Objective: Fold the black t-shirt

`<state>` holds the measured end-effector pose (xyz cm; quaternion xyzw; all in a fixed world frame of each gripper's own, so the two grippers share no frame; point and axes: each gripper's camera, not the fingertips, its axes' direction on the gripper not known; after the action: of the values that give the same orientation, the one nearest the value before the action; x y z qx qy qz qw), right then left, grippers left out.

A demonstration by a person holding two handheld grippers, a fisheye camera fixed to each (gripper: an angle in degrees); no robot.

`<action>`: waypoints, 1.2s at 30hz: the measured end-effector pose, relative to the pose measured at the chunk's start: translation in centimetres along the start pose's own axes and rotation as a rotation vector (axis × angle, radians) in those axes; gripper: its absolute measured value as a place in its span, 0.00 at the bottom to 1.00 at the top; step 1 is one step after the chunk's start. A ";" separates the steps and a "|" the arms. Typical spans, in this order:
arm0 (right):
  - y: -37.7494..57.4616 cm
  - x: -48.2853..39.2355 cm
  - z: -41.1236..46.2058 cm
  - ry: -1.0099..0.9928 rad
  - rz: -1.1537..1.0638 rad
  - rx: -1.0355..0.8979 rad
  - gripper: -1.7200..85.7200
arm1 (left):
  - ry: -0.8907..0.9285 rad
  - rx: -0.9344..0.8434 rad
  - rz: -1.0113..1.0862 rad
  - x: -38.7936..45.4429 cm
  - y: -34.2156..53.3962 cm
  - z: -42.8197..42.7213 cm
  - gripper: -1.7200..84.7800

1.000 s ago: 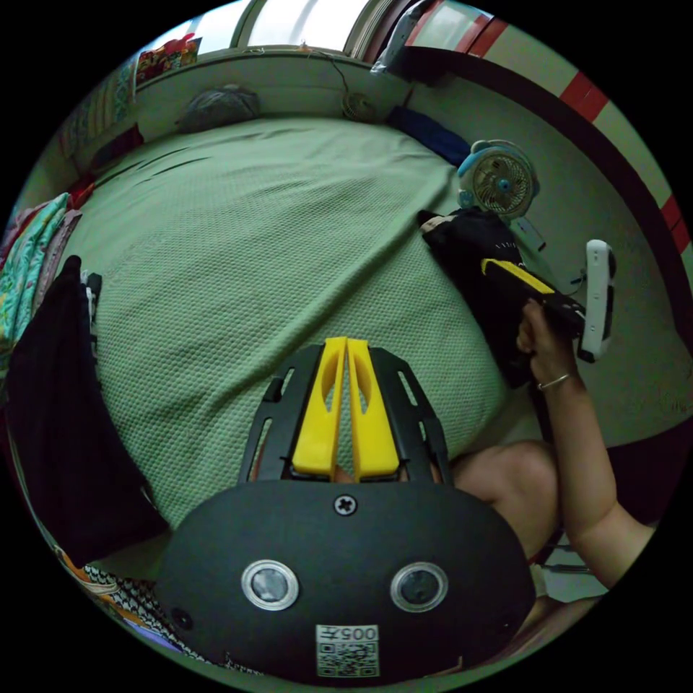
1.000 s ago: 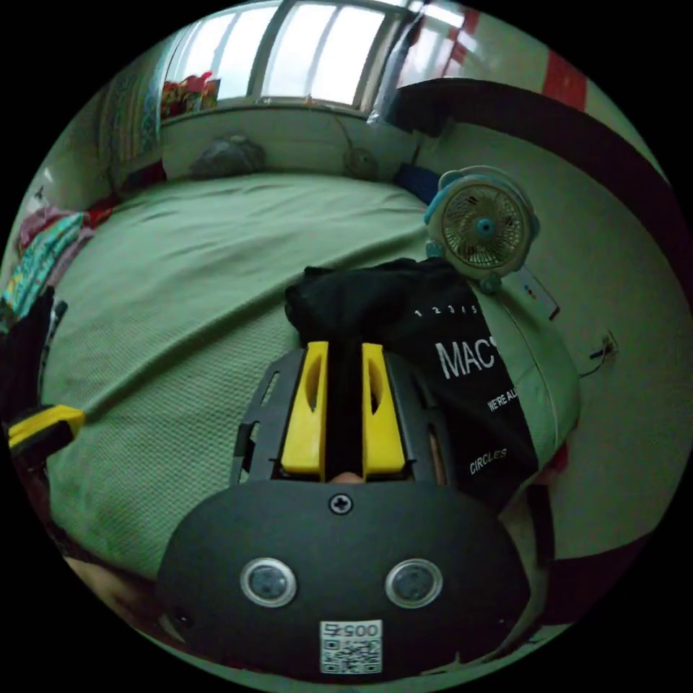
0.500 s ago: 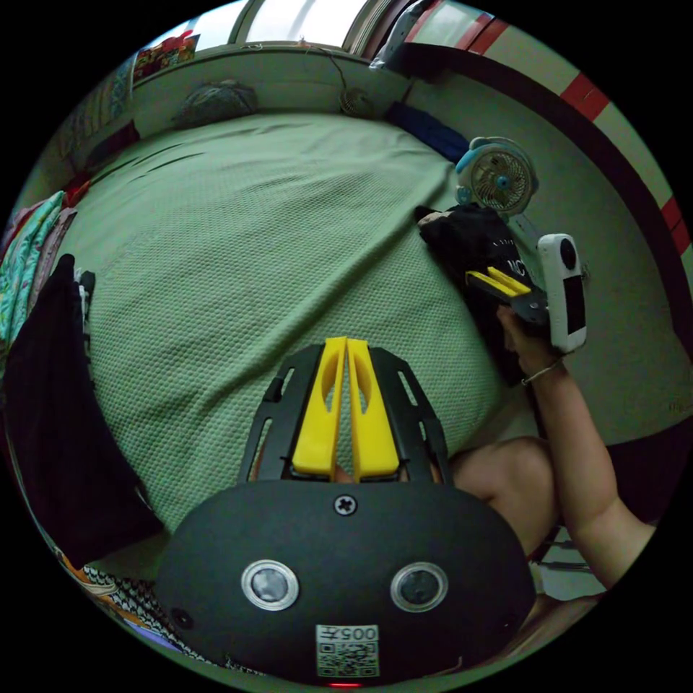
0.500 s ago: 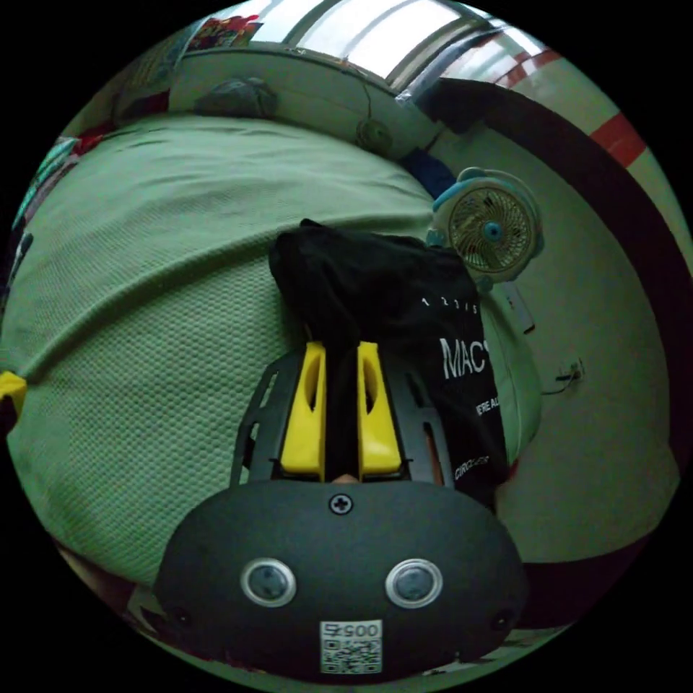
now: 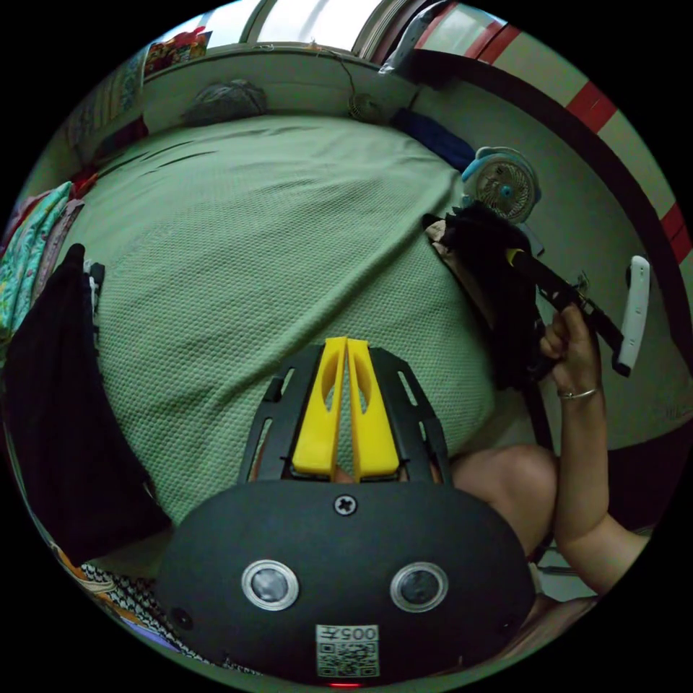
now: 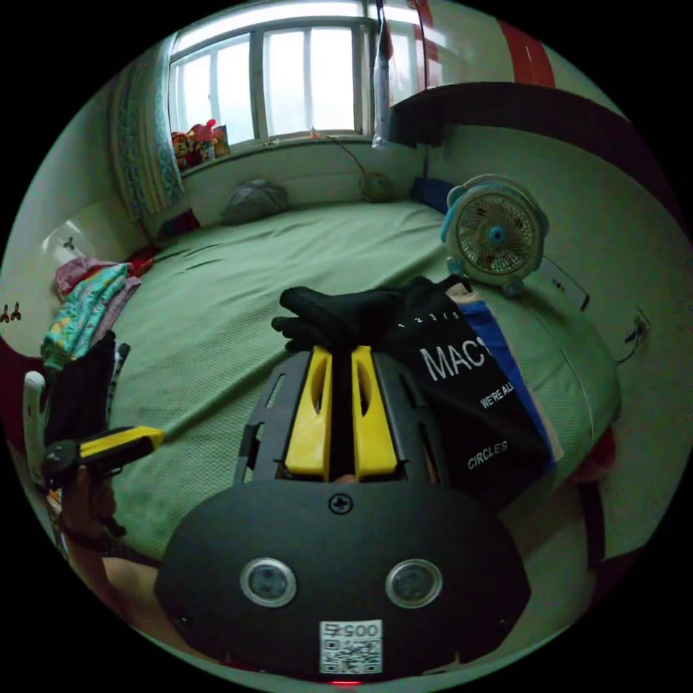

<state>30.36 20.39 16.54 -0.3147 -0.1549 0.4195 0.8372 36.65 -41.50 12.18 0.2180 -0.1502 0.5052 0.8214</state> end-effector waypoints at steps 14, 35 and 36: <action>-5.8 -19.6 6.4 -0.295 -0.172 -0.175 0.06 | -0.126 0.049 -0.253 -5.3 2.4 -2.3 0.01; -4.1 -10.5 15.2 -0.143 -0.202 -0.496 0.01 | -0.203 -0.183 -0.143 -2.7 3.1 3.2 0.01; -4.0 -10.5 15.2 -0.132 -0.222 -0.502 0.01 | -0.205 -0.173 -0.158 -2.5 3.4 3.2 0.01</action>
<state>18.49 16.22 30.67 -0.4652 -0.3418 0.2934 0.7620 32.38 -43.69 14.47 0.2080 -0.2585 0.3995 0.8546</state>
